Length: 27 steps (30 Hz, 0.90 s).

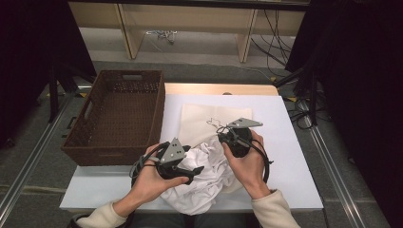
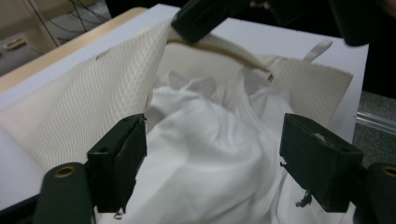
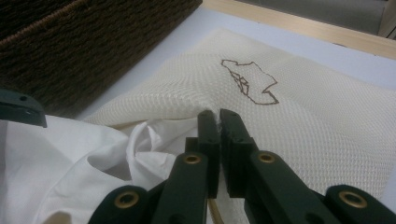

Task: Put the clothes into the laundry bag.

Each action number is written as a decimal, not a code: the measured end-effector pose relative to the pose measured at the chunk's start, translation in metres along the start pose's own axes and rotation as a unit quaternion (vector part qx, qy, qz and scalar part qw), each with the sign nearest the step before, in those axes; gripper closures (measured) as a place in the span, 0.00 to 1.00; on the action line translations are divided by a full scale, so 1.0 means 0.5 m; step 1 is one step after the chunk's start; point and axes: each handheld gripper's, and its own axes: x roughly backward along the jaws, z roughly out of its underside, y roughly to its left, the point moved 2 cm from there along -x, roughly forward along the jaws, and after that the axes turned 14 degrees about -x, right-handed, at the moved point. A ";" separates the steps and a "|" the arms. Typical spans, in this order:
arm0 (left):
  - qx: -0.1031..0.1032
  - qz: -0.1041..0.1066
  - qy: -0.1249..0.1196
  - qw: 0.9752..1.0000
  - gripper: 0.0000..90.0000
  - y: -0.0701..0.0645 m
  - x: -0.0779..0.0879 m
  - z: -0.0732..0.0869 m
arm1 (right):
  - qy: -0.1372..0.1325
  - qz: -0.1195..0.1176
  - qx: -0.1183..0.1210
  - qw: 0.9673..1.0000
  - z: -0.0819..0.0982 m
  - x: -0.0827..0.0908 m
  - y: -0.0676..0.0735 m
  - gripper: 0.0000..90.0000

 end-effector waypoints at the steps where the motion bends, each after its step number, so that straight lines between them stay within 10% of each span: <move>1: 0.006 0.001 0.005 1.000 0.23 -0.001 -0.006 0.007 | 0.001 -0.001 0.004 1.000 0.000 0.000 -0.001 0.99; 8: -0.010 0.010 0.052 0.999 0.29 -0.008 -0.052 0.048 | 0.004 0.003 -0.001 1.000 0.001 0.000 0.000 0.99; 16: -0.036 0.017 0.077 0.996 0.63 -0.019 -0.097 0.060 | 0.005 0.001 0.012 1.000 0.001 -0.002 -0.002 0.99; 27: -0.004 0.038 0.081 0.996 0.95 -0.017 -0.117 0.056 | 0.009 0.008 0.010 1.000 0.006 -0.006 0.002 0.99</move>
